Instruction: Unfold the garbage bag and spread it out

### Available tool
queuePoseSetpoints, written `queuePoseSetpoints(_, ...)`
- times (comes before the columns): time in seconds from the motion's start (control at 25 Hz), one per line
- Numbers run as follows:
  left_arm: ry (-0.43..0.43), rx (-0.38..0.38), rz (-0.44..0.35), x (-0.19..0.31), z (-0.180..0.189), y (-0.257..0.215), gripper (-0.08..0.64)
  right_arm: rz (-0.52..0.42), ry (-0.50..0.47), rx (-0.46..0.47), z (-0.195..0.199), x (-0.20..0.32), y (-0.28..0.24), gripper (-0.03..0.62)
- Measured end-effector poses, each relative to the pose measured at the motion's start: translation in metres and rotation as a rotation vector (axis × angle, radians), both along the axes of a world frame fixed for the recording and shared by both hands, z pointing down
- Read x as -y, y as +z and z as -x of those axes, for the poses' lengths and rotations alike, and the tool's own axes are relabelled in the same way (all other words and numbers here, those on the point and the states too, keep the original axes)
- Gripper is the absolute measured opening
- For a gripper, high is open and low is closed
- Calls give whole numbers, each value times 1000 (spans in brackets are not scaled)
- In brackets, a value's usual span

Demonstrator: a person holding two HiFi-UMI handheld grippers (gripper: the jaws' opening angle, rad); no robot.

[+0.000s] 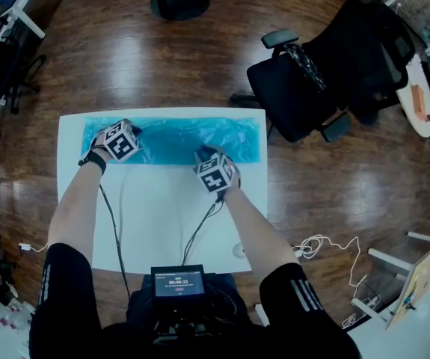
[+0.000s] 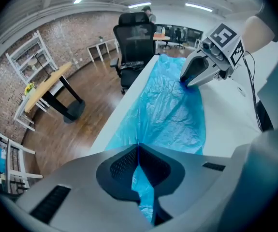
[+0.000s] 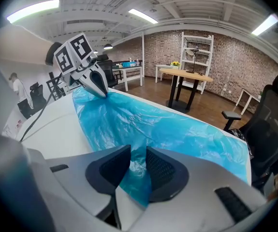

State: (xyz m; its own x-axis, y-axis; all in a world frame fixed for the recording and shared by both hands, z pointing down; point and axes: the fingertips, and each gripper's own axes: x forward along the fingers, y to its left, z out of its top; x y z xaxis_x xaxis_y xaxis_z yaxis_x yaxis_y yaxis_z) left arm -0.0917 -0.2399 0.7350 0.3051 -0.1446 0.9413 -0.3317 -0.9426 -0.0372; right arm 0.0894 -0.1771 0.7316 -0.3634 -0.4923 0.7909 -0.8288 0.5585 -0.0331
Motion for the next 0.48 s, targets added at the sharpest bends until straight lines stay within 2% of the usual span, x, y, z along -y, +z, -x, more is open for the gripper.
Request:
queuePoseSetpoints(0.28, 24, -29, -74, -8, -5, -26, 11, 30, -33, -12, -3, 1, 1, 144)
queuePoseSetpoints(0.48, 55, -44, -130, -14, -5, -38, 9, -39, -77, -65, -10, 8, -16, 143)
